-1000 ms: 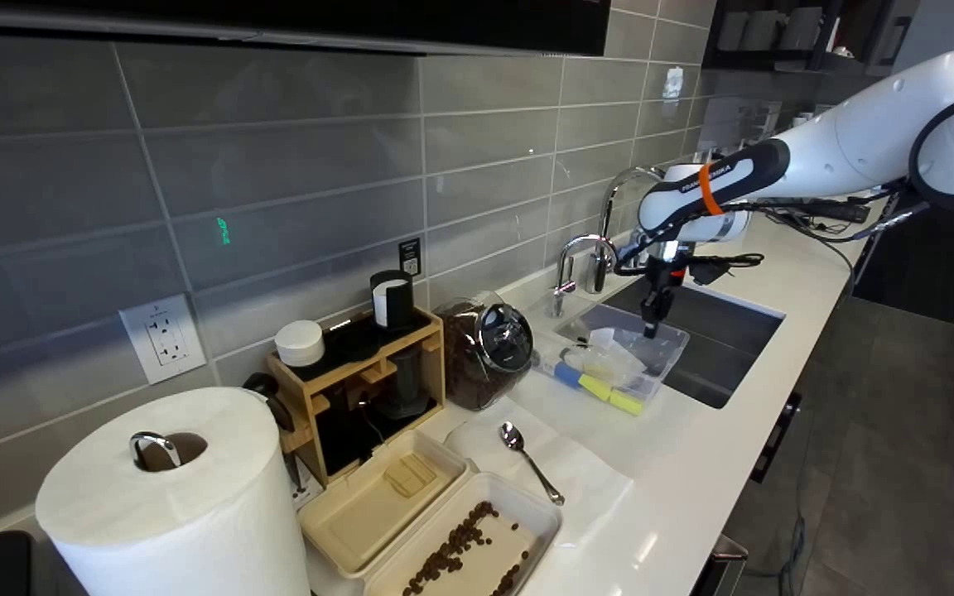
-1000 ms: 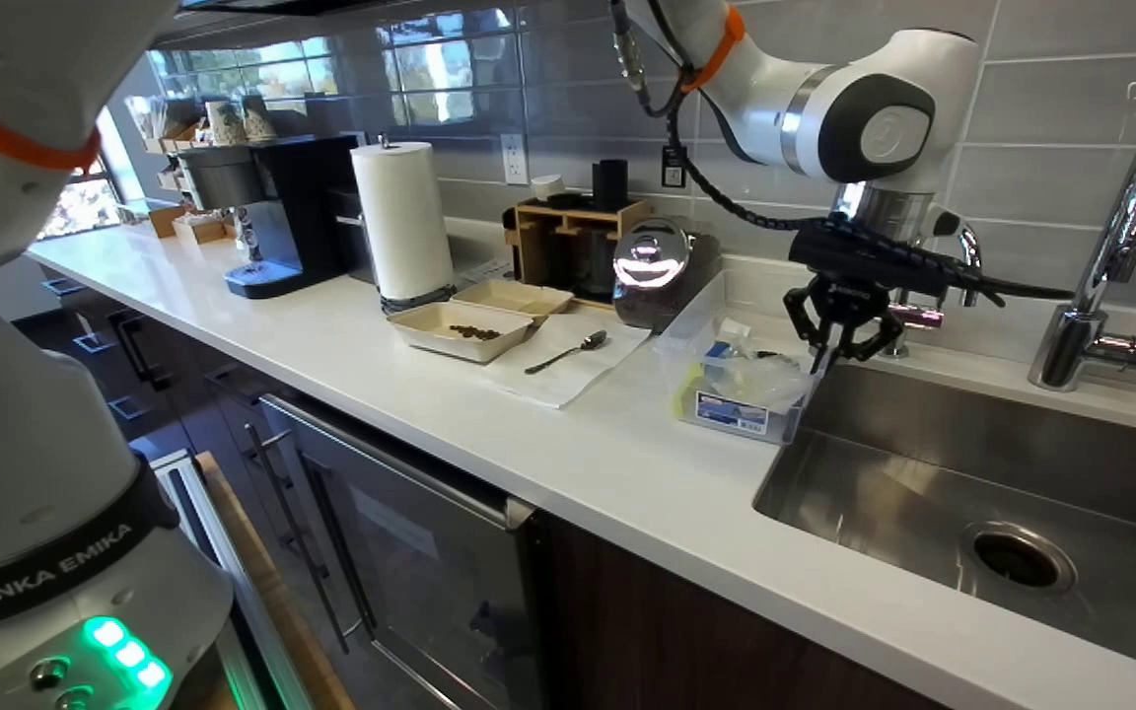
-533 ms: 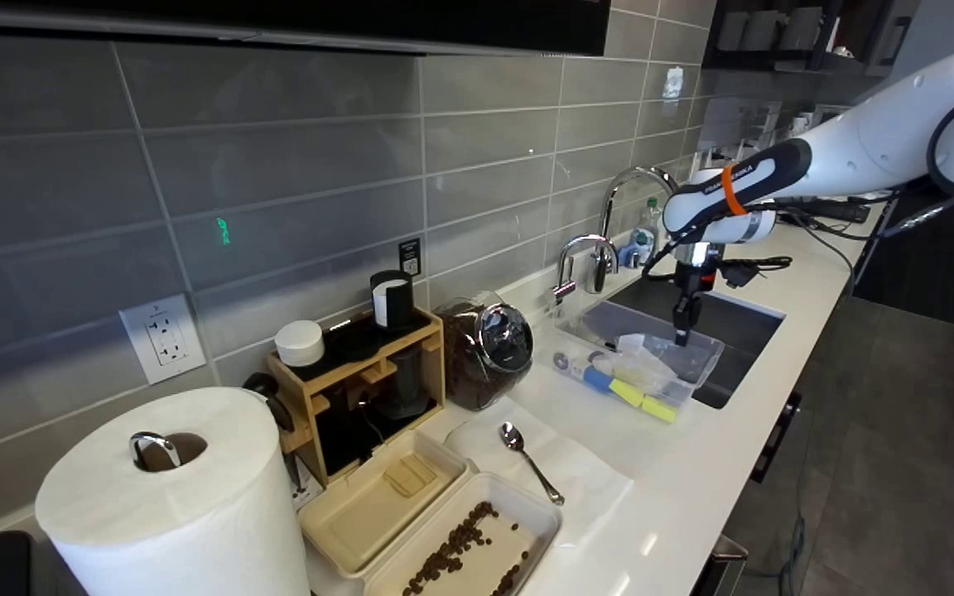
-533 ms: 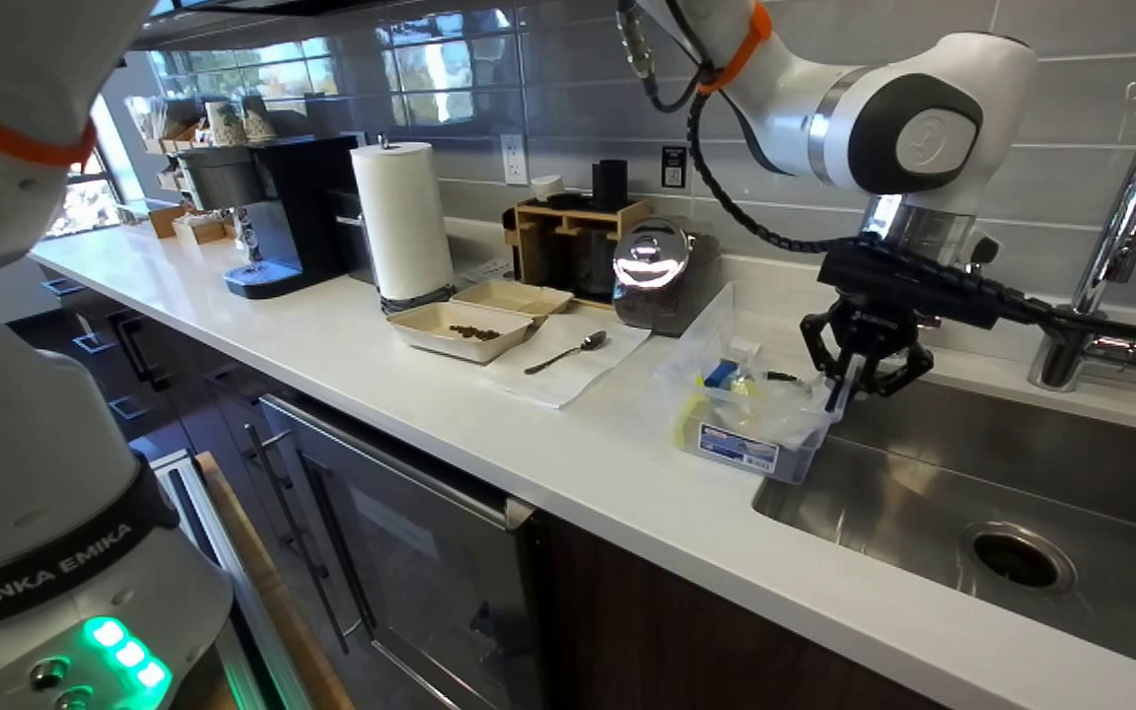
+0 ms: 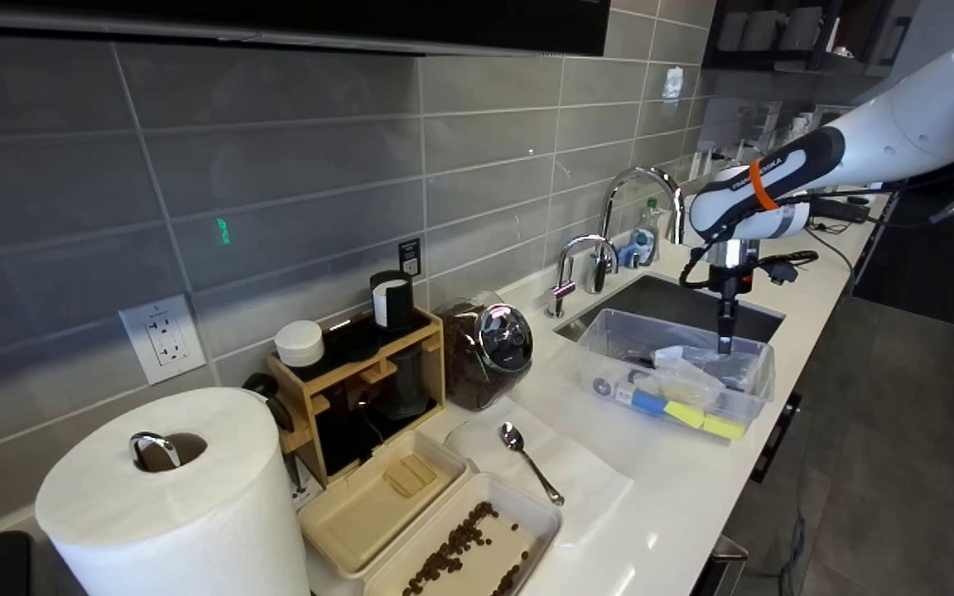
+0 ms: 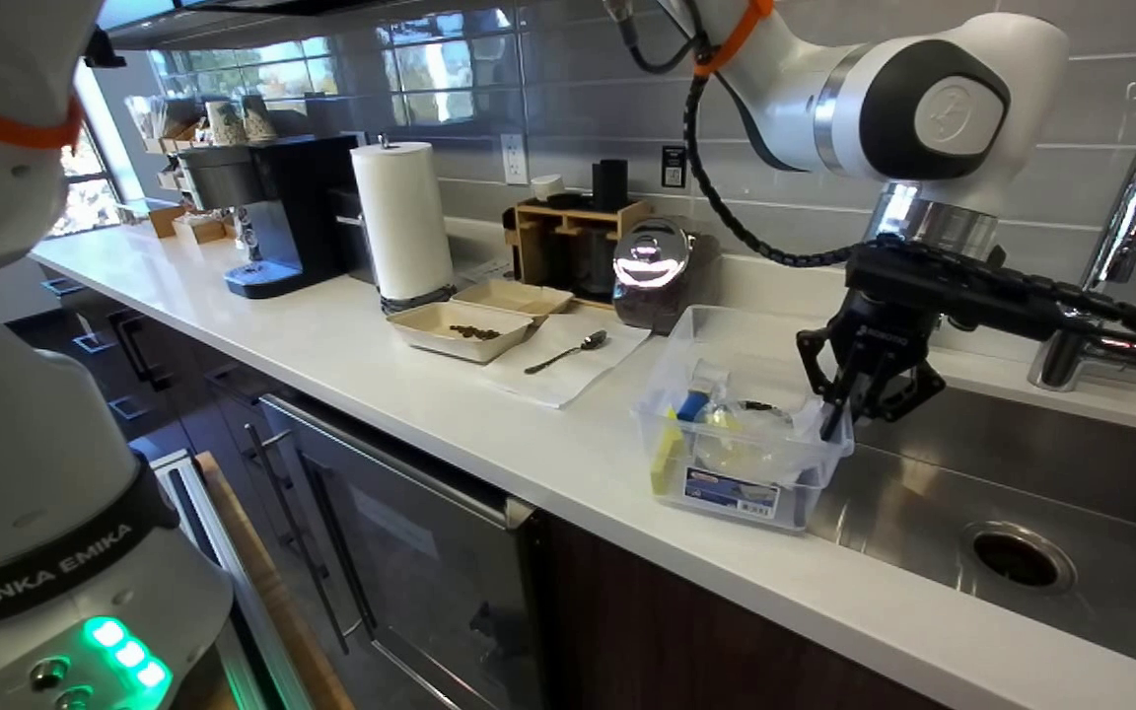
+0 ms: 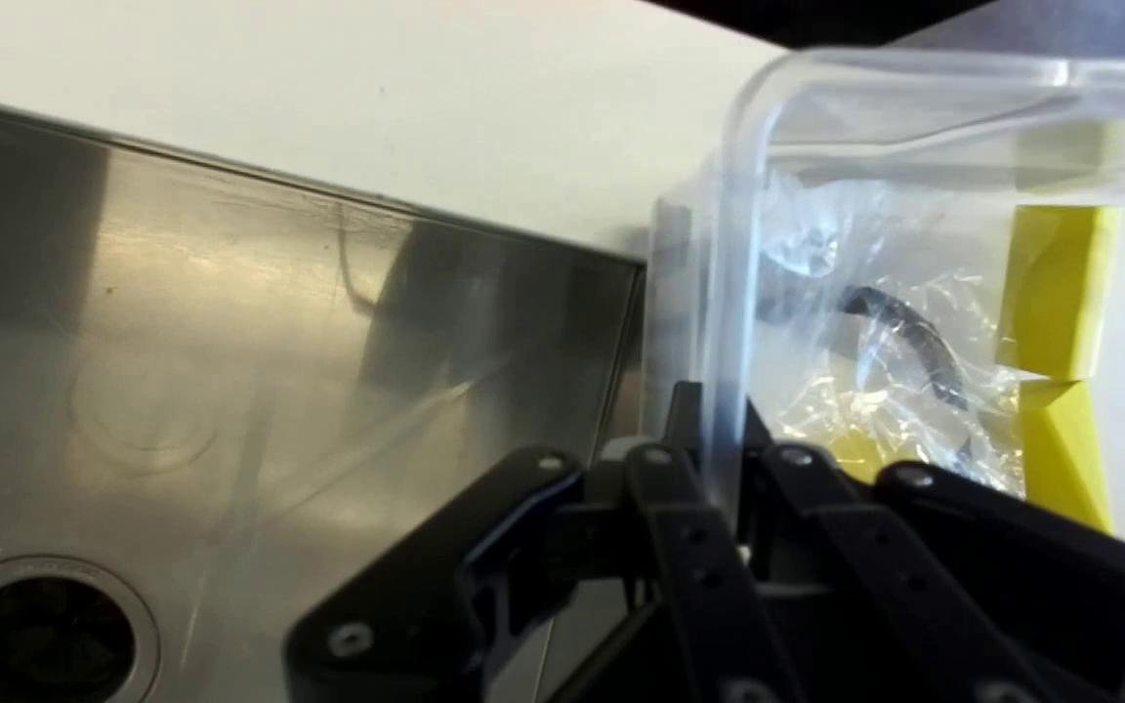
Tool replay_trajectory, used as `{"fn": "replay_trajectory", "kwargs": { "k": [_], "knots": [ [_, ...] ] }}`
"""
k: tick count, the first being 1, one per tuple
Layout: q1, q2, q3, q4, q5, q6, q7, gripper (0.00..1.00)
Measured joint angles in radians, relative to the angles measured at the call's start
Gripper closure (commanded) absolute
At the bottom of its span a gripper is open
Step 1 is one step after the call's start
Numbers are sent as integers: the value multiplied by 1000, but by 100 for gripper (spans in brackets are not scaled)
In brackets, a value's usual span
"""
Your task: Move the transparent bowl forward
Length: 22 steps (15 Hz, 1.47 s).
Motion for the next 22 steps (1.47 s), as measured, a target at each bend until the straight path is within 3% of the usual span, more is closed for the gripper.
{"fn": "replay_trajectory", "kwargs": {
  "k": [4,11,17,22],
  "knots": [
    [20,-53,0,-78,-64,-4,-124,98],
    [117,-157,5,-205,-151,-7,-269,94],
    [120,-169,0,-218,-155,-5,-288,98],
    [127,-171,16,-217,-155,-5,-466,98]
  ]
}}
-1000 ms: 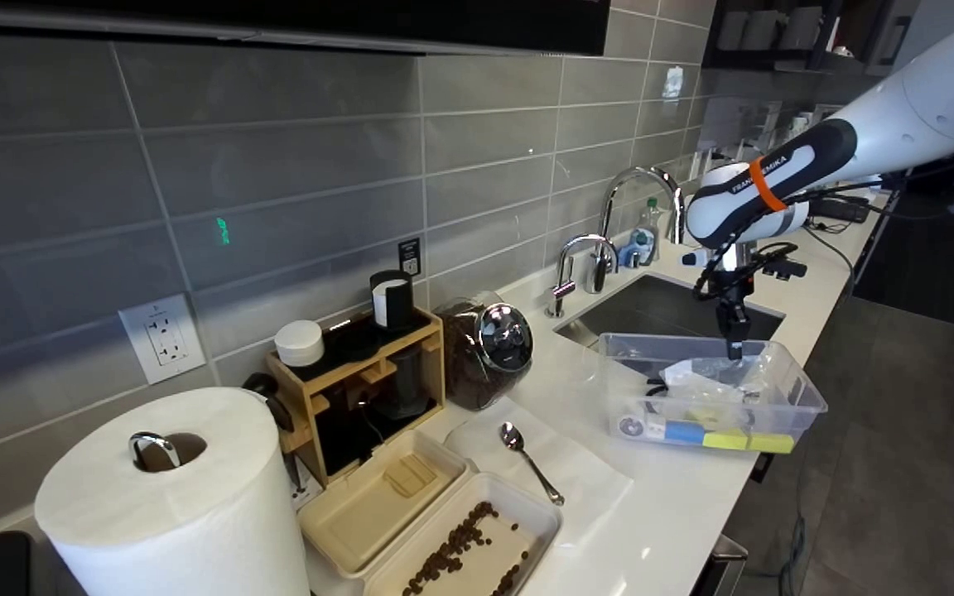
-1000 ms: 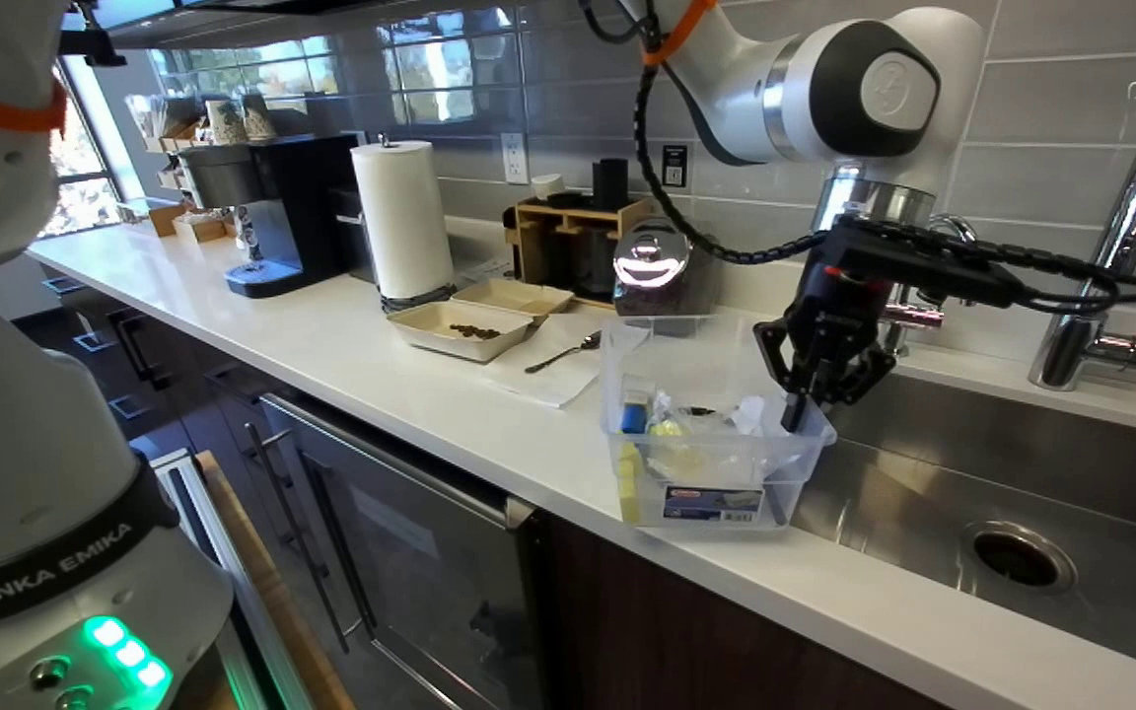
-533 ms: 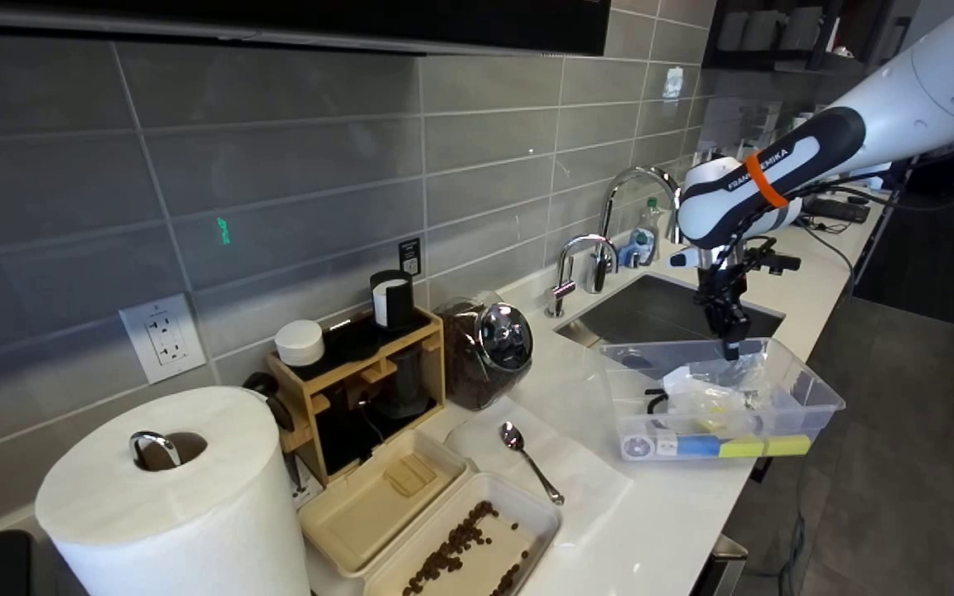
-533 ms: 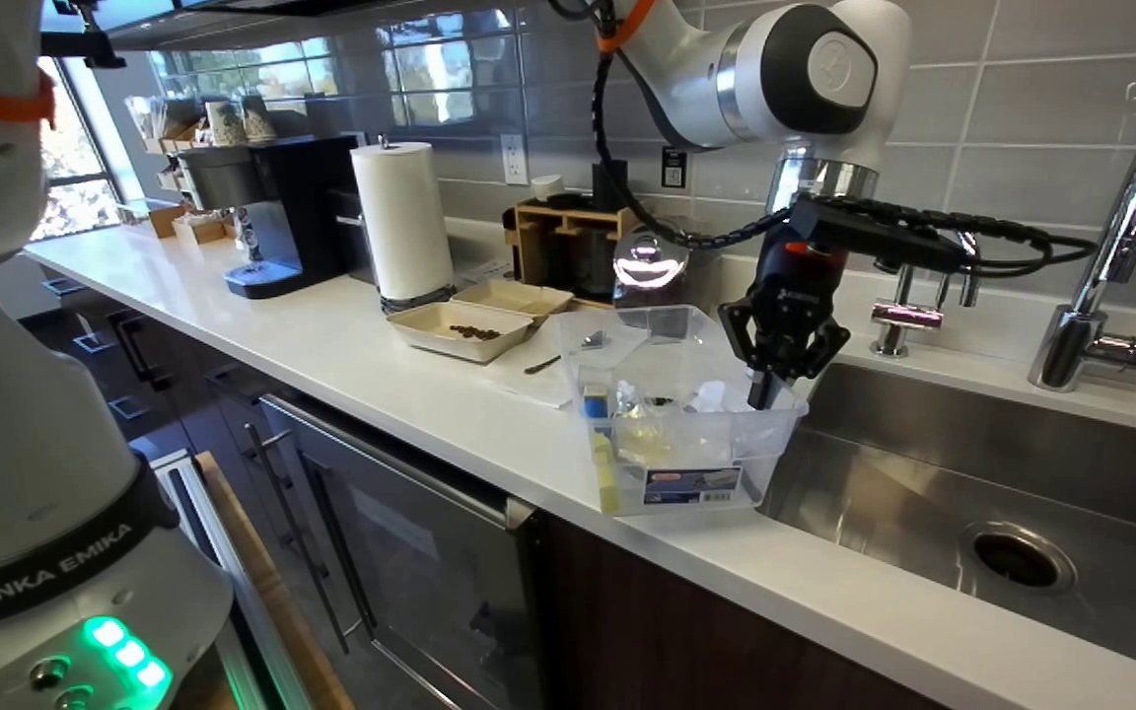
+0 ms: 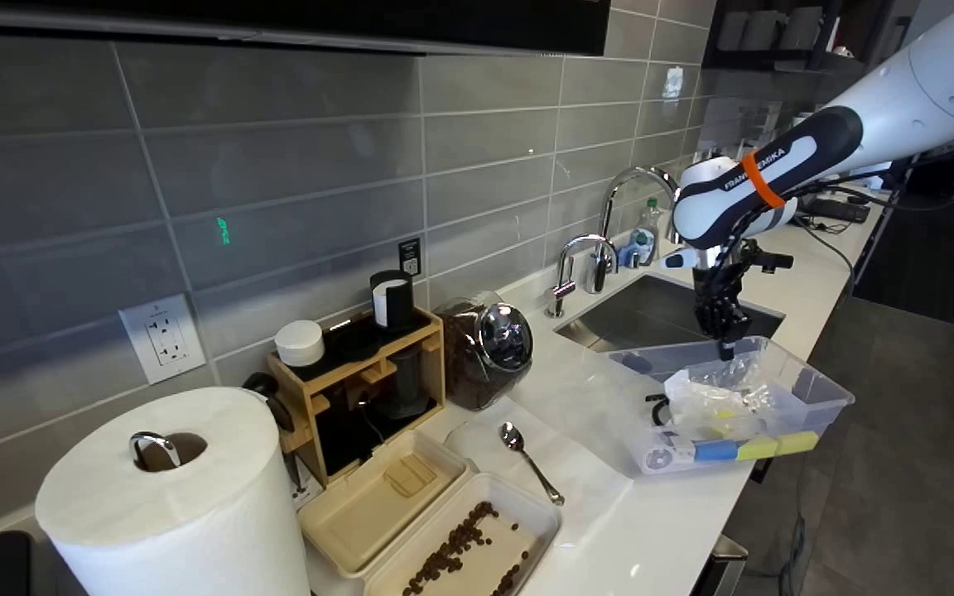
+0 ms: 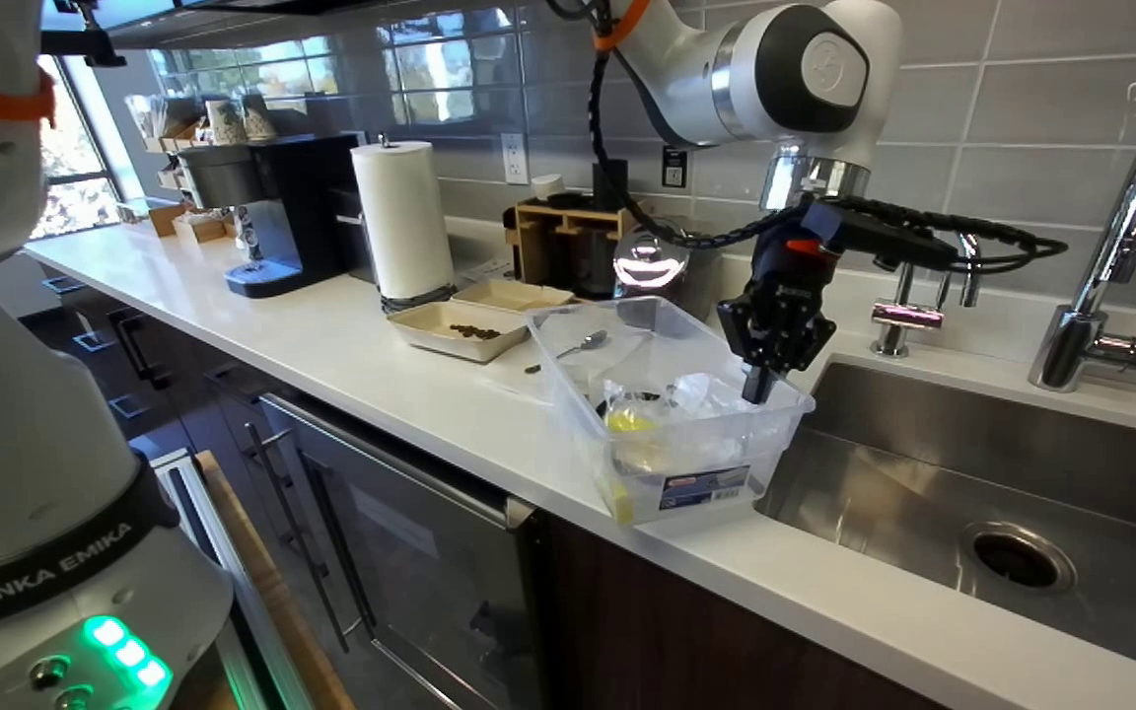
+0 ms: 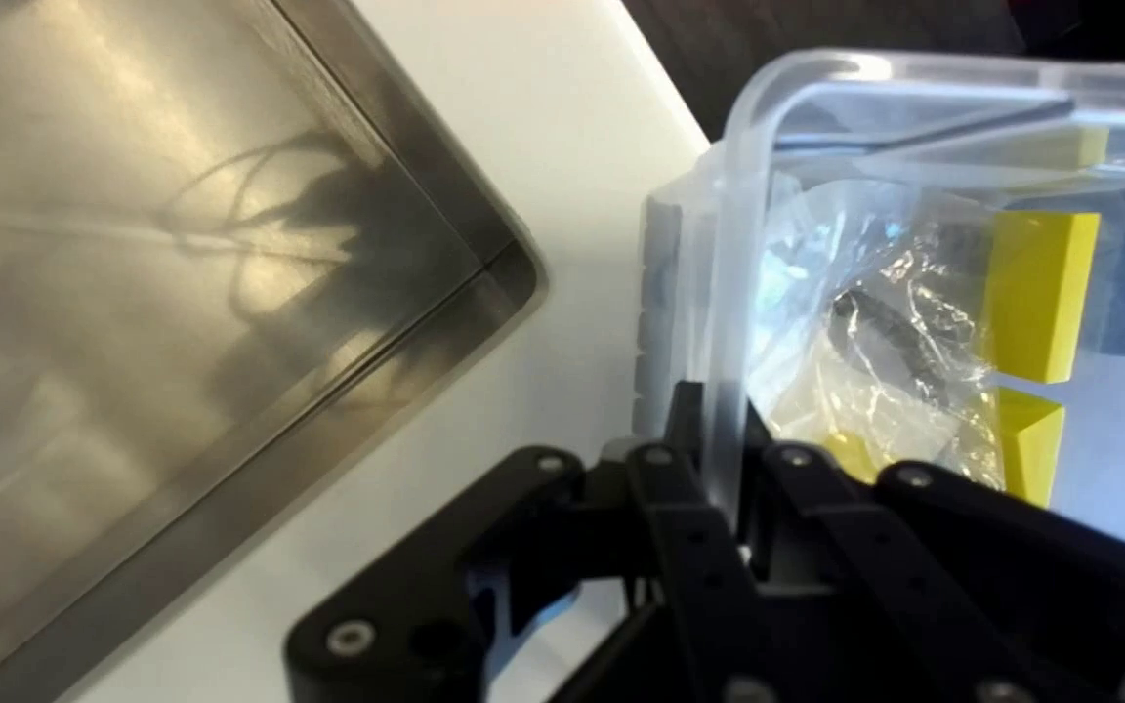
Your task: Move the transparent bowl forward
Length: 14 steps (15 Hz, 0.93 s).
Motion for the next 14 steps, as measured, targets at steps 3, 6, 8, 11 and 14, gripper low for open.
{"fn": "replay_trajectory", "kwargs": {
  "k": [3,6,8,11,14],
  "knots": [
    [14,-9,7,4,0,0,-109,98],
    [39,-25,21,-1,0,3,-189,98],
    [62,-39,32,-12,0,18,-223,98],
    [97,-67,43,-57,0,90,-240,98],
    [128,-87,47,-117,0,190,-240,98]
  ]
}}
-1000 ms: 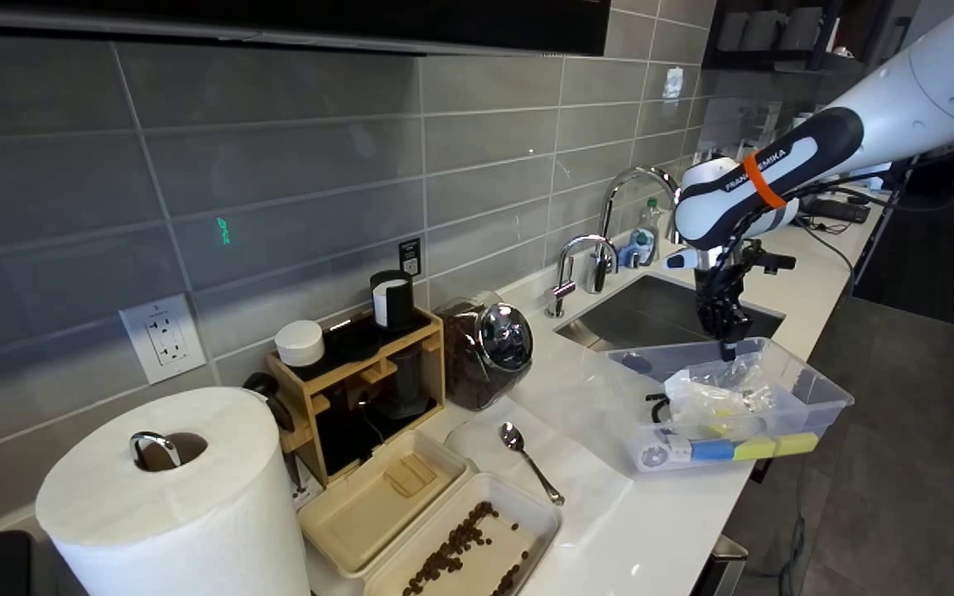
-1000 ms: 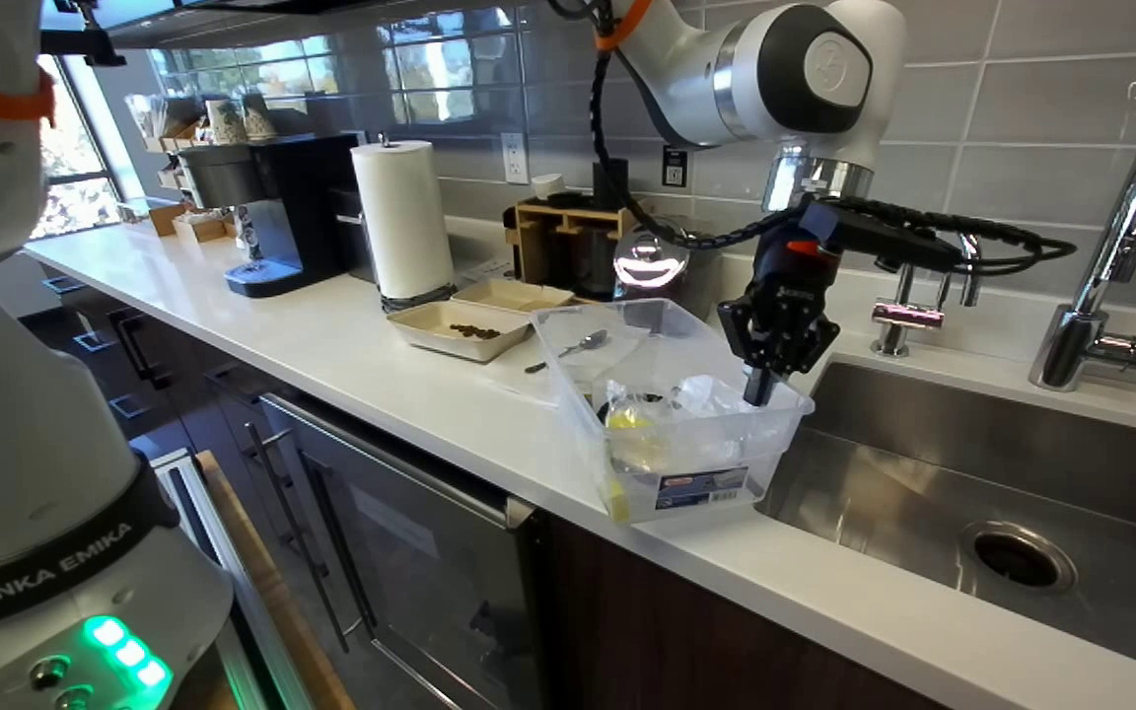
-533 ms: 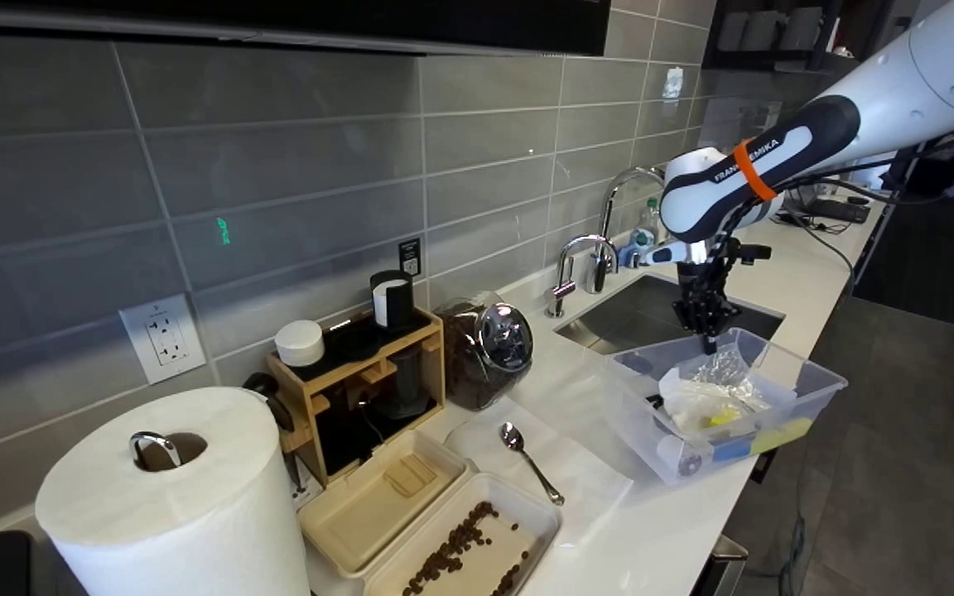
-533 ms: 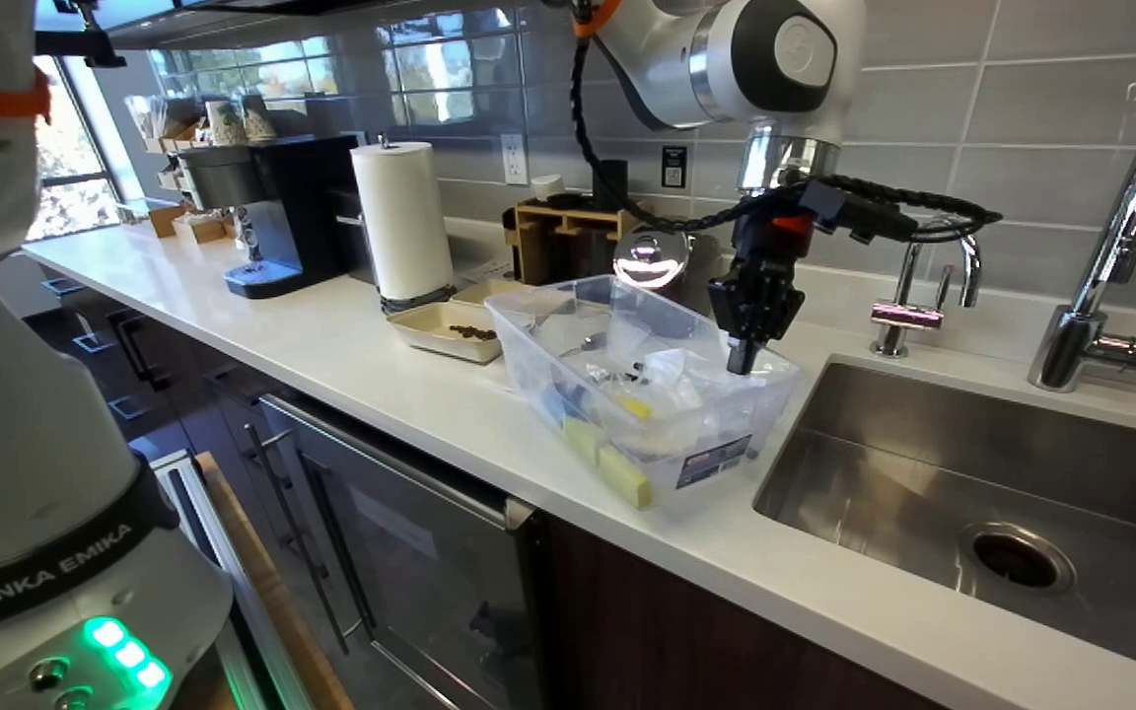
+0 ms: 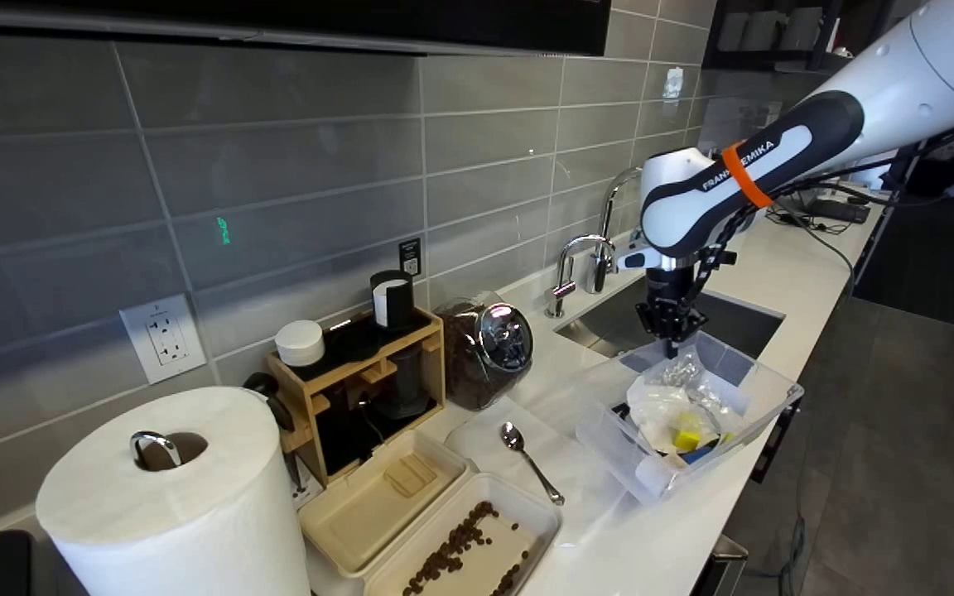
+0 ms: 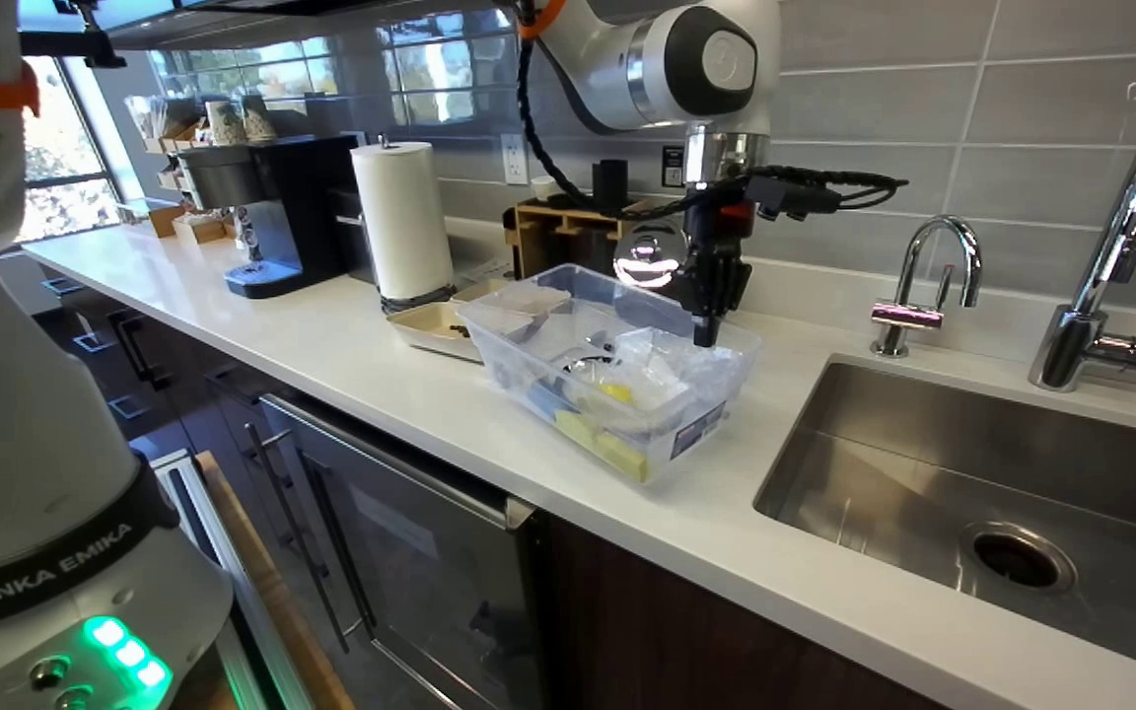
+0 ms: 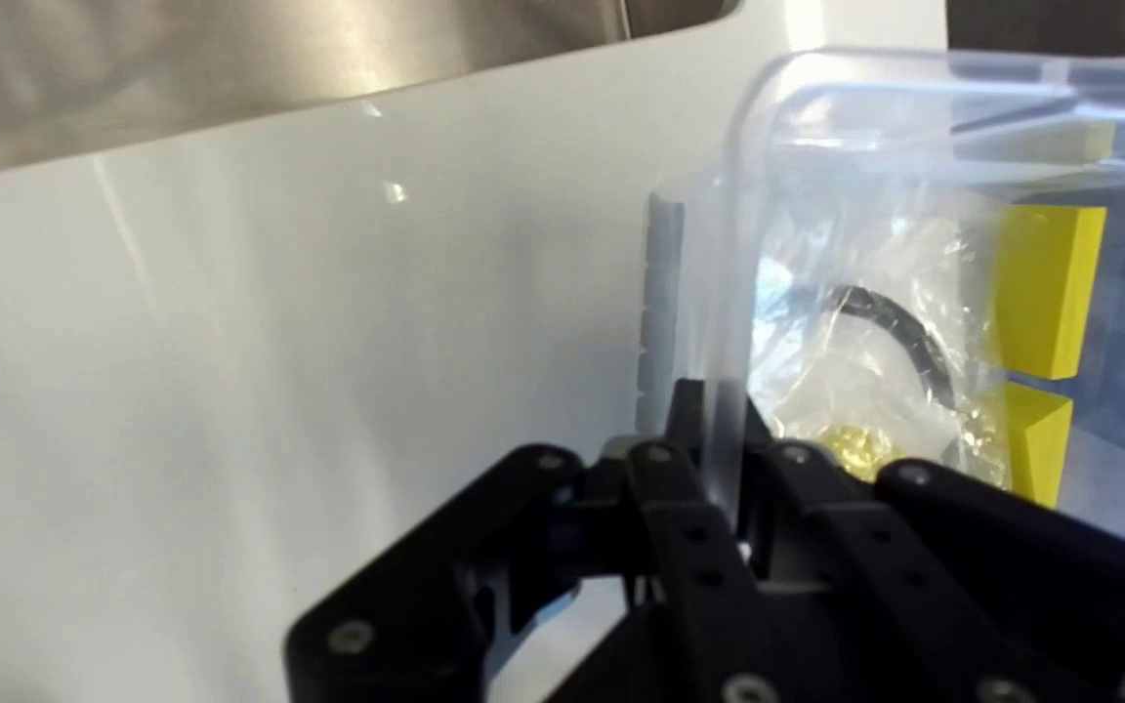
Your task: Move the transparent bowl forward
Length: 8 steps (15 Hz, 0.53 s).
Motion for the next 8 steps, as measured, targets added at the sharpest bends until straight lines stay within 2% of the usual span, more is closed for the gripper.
{"fn": "replay_trajectory", "kwargs": {
  "k": [4,8],
  "knots": [
    [32,-19,1,-82,-14,125,0,98],
    [65,-25,3,-128,-63,145,-9,98]
  ]
}}
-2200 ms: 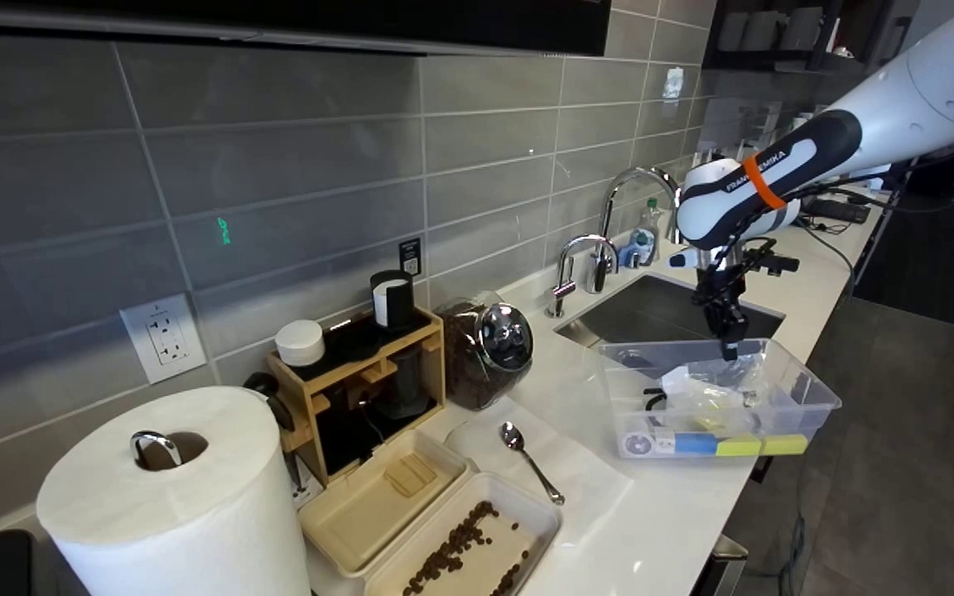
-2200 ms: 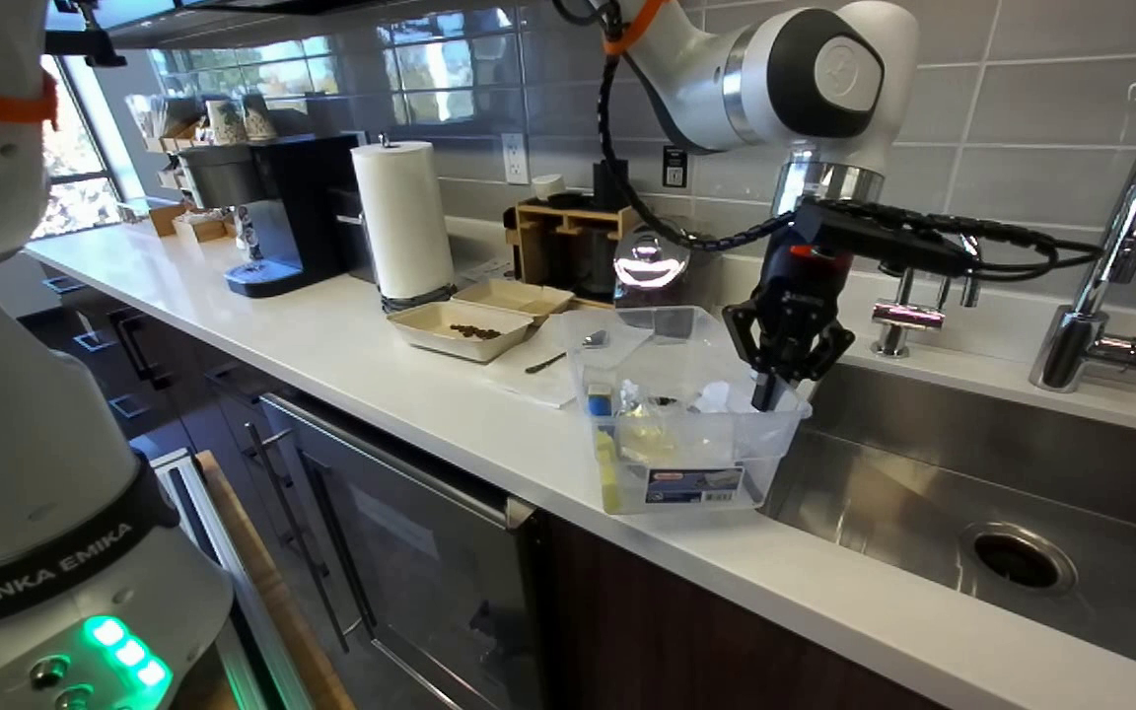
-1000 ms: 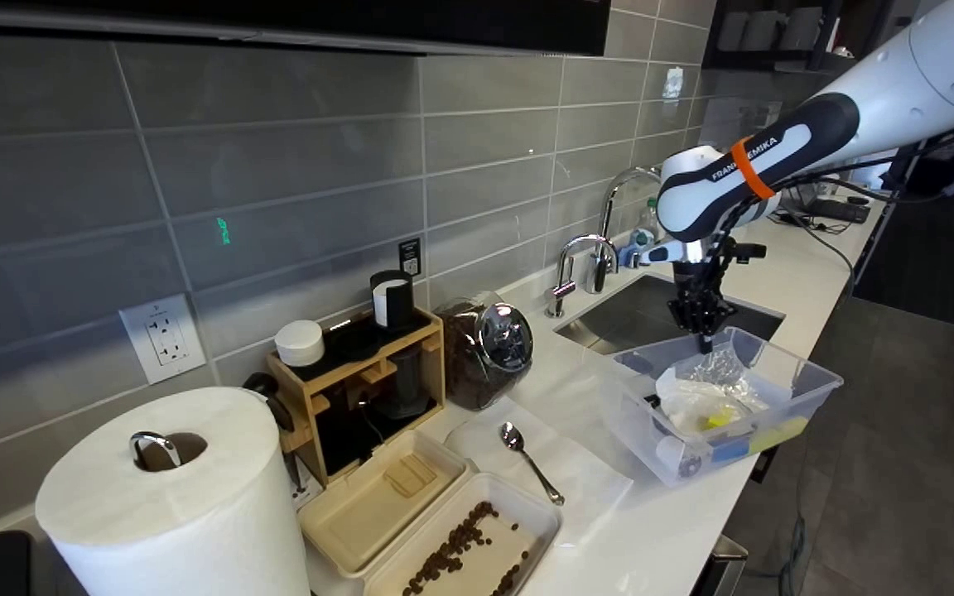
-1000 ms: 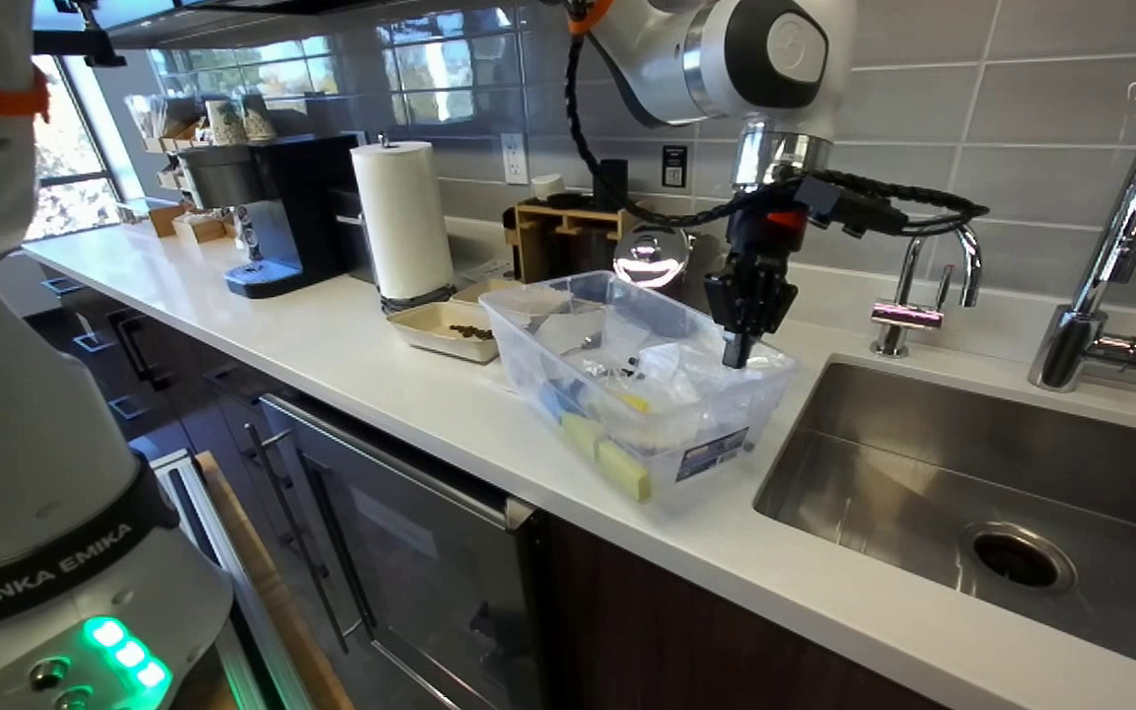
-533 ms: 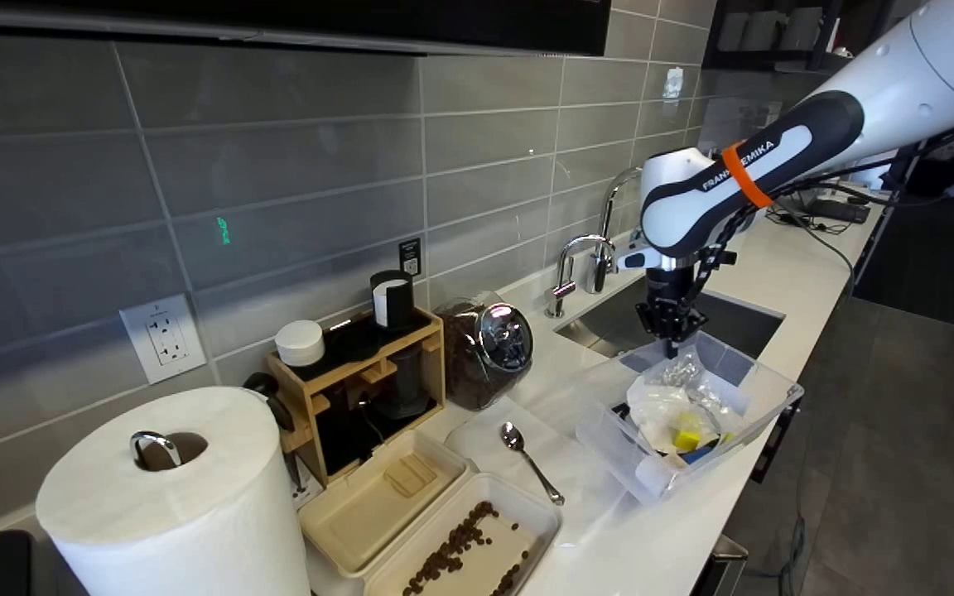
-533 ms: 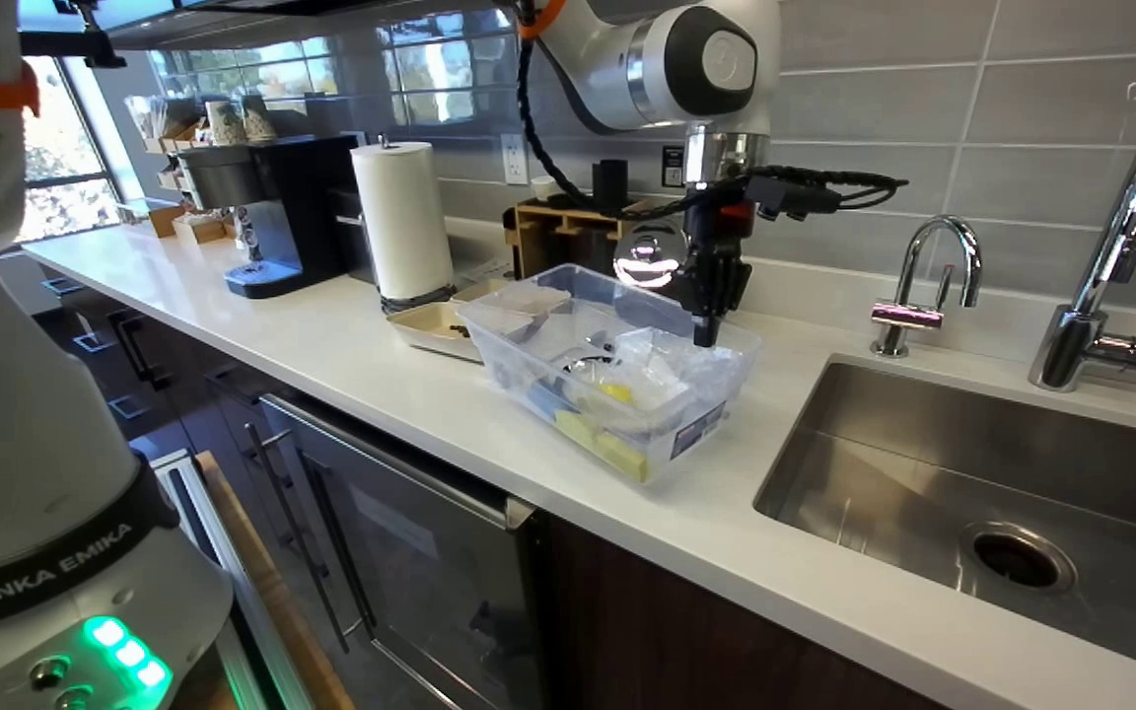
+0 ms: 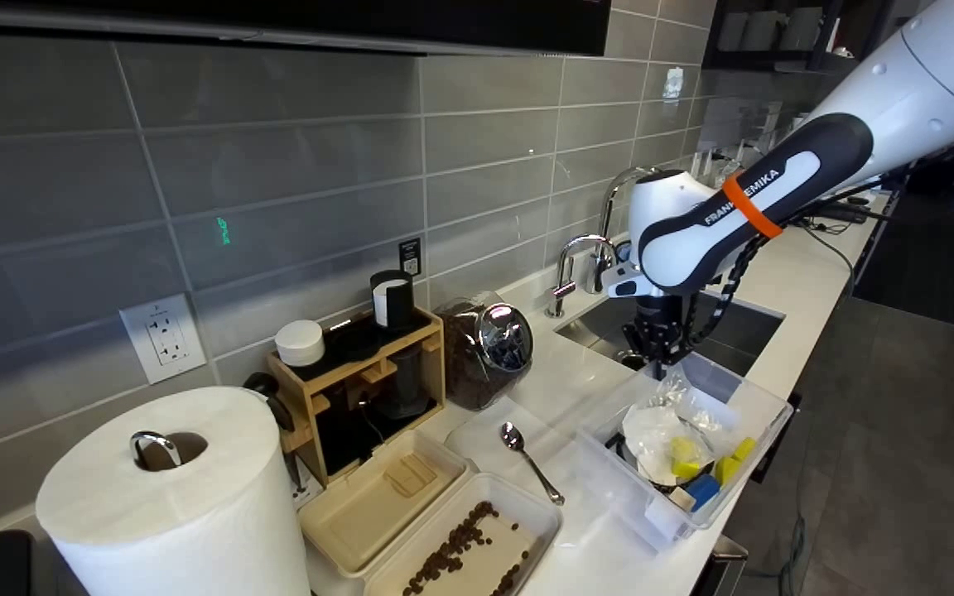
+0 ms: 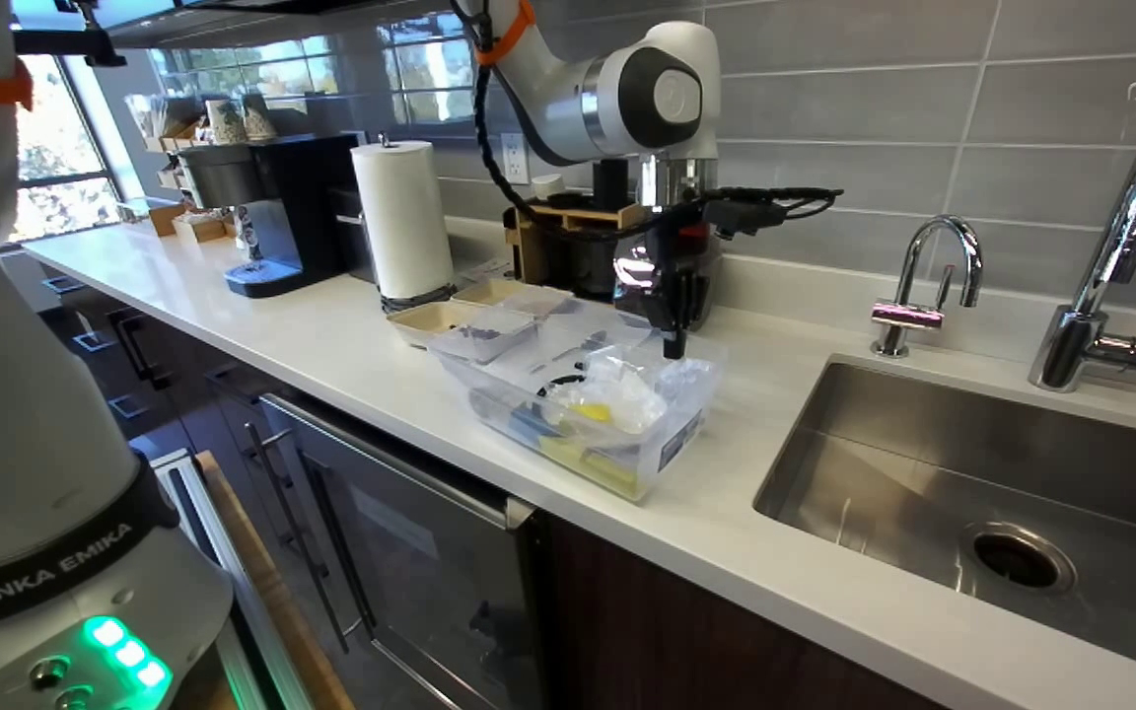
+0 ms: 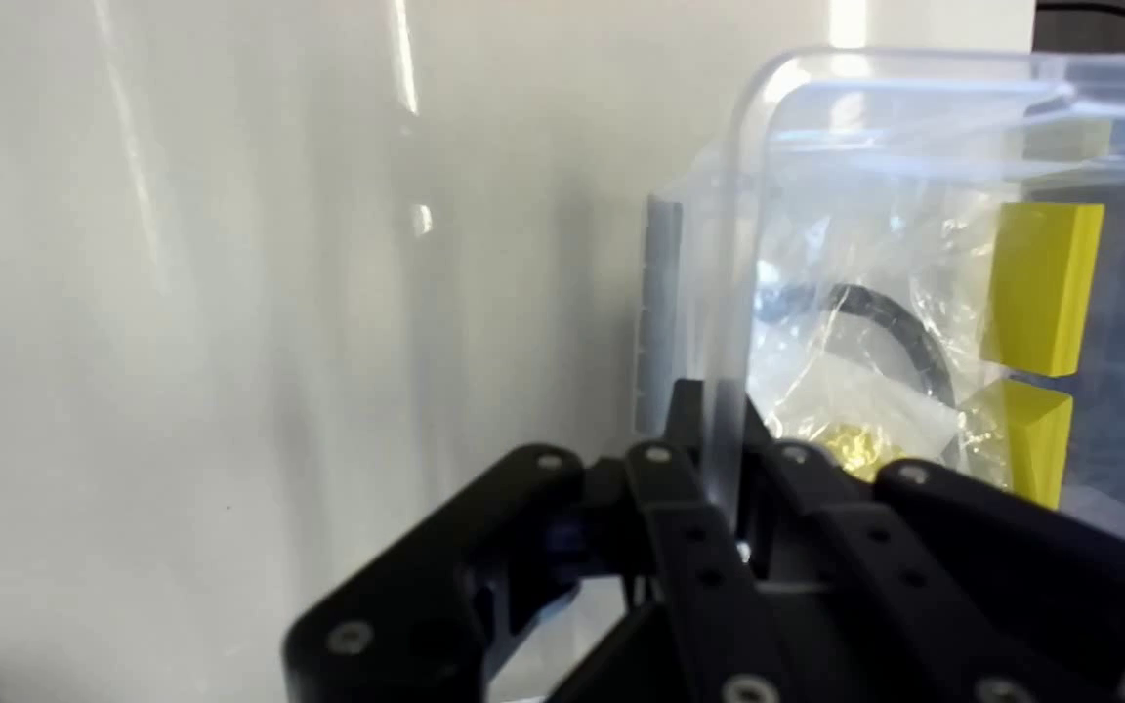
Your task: Move the transparent bowl forward
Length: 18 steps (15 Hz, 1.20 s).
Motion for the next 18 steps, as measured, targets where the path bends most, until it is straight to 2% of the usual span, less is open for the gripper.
{"fn": "replay_trajectory", "kwargs": {
  "k": [7,8,9,18],
  "knots": [
    [57,-3,5,-27,-42,12,4,98],
    [61,-3,6,-29,-42,23,7,69],
    [64,-2,7,-31,-42,31,11,68],
    [71,-11,13,-37,-29,39,51,2]
  ]
}}
